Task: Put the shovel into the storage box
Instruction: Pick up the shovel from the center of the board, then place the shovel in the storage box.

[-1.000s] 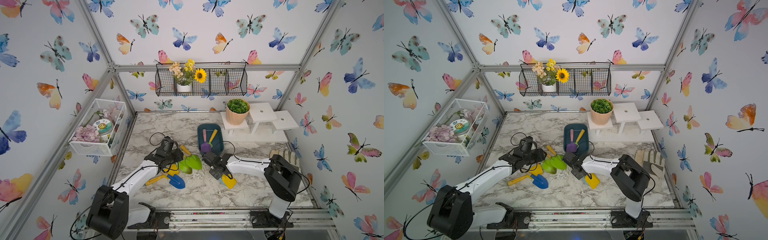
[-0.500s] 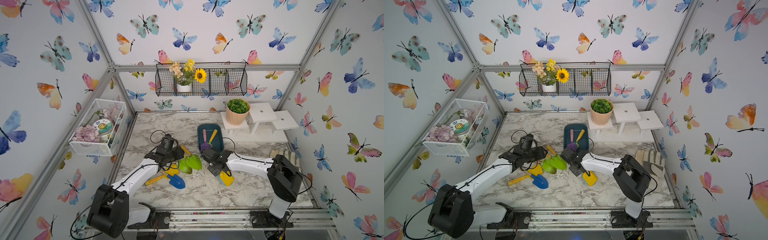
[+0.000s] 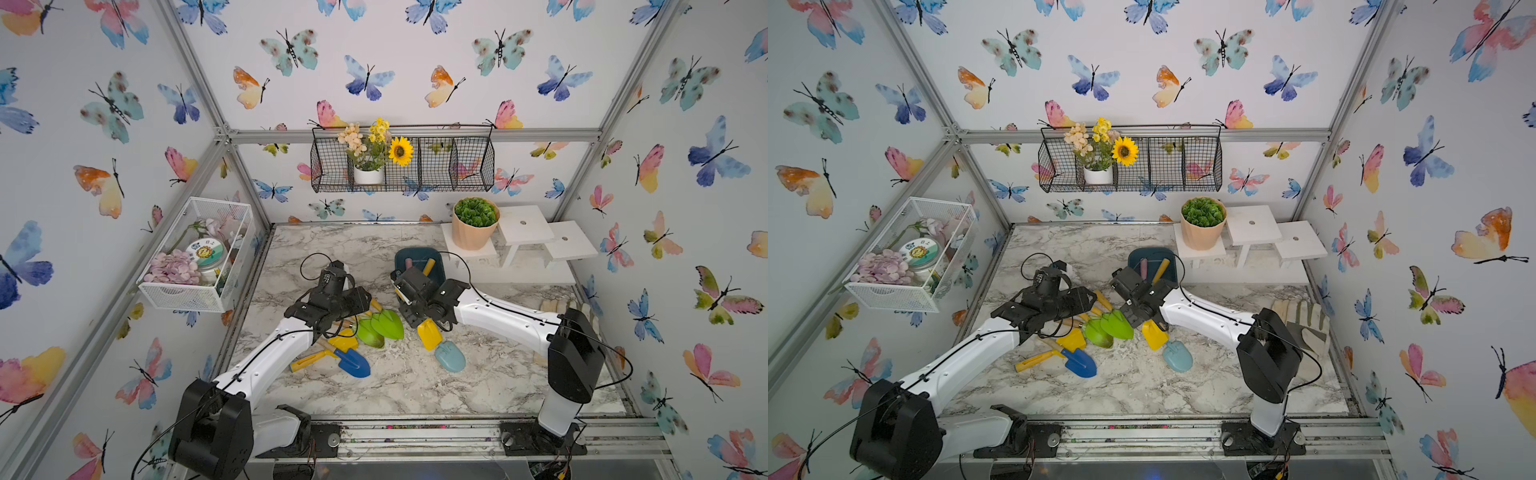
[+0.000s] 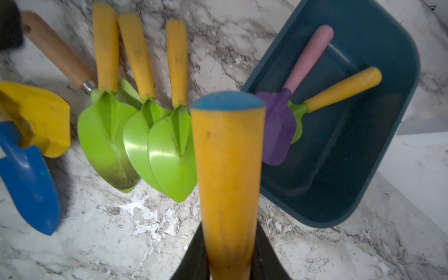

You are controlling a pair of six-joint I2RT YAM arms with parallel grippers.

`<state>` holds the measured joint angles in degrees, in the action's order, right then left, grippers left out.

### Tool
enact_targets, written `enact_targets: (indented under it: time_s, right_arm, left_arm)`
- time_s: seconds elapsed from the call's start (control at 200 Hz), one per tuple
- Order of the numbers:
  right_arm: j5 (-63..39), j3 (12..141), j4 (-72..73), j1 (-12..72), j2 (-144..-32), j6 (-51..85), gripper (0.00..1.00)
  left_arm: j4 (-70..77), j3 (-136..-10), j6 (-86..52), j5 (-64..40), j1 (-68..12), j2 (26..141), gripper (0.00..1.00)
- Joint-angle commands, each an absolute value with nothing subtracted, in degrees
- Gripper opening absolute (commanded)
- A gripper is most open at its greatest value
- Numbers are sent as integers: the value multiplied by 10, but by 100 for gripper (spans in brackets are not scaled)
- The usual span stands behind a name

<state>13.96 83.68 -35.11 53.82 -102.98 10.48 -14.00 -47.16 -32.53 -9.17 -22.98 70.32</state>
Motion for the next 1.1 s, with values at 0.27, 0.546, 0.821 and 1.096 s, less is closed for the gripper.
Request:
enact_targets:
  time_s: [0.27, 0.546, 0.821, 1.096]
  right_arm:
    - [111, 1019, -392, 491, -1133, 147, 23]
    - [134, 1156, -428, 454, -1218, 173, 22]
    - [152, 1248, -448, 425, -1289, 205, 22]
    - [152, 1267, -457, 413, -1333, 225, 22]
  left_arm:
    - [-140, -487, -316, -124, -232, 674, 53]
    - [-134, -483, -313, -134, -232, 675, 53]
    - [-132, -486, -307, -138, -232, 682, 53]
    - [-133, -488, -299, -142, -232, 692, 53]
